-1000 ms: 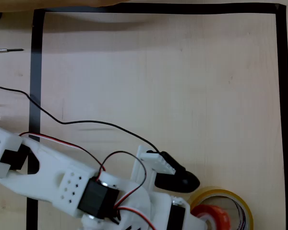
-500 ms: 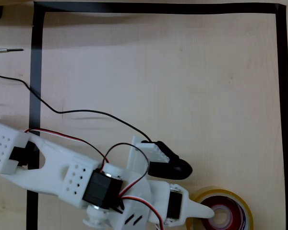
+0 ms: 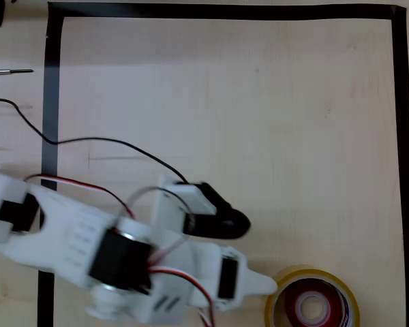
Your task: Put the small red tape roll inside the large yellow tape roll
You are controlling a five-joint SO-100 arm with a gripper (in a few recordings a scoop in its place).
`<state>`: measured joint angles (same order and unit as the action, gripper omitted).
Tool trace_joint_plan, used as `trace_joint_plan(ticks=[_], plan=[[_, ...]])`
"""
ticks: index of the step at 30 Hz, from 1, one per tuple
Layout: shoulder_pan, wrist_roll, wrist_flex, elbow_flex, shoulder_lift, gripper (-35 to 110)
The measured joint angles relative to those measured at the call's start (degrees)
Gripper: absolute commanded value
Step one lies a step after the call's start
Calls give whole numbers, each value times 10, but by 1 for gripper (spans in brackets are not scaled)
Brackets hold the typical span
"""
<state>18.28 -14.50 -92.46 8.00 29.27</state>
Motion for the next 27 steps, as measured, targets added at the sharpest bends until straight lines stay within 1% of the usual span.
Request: trace_joint_plan(ticks=[4, 7, 11, 14, 17, 20, 23, 25, 27], plan=[[-18, 0, -76, 2, 83, 17], [-22, 2, -100, -14, 154, 16], [-25, 12, -104, -126, 295, 16], [-43, 18, -104, -245, 424, 16], [-58, 30, -97, -388, 562, 16], [-86, 33, -29, -584, 728, 17], [-112, 45, 75, -834, 914, 12], [-116, 58, 109, -1012, 1046, 9], [-119, 69, 122, -1187, 1179, 5]])
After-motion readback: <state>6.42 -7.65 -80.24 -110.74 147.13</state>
